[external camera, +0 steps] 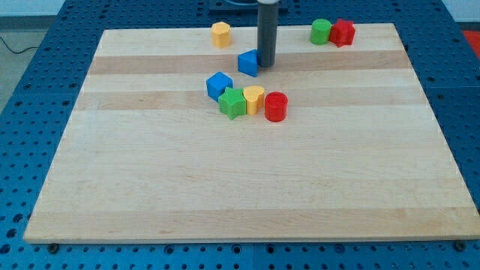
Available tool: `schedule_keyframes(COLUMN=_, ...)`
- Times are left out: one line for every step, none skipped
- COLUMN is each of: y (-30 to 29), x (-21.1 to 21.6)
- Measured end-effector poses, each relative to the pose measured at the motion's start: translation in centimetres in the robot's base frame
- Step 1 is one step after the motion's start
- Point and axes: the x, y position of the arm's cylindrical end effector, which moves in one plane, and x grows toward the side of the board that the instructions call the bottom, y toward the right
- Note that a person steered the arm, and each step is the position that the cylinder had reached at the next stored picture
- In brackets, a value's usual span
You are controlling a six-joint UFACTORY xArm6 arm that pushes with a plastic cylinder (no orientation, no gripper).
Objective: Move blue triangle on bottom right to yellow hexagon
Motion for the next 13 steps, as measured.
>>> schedule_keyframes(y=-0.1, x=1.7)
schedule_keyframes(y=-0.3, x=6.3)
schedule_keyframes(y=-3.3, x=6.0)
schedule_keyframes(y=-4.0, x=2.8)
schedule_keyframes(y=-4.0, x=-0.1)
schedule_keyframes(y=-4.3, x=0.3)
schedule_keyframes(y=-4.8, x=4.8)
schedule_keyframes(y=-1.9, x=6.3)
schedule_keyframes(y=-0.1, x=4.0)
schedule_keyframes(y=-1.2, x=1.1)
schedule_keyframes(y=-4.9, x=-1.1)
schedule_keyframes(y=-6.4, x=-2.4)
schedule_keyframes(y=-6.3, x=-1.2)
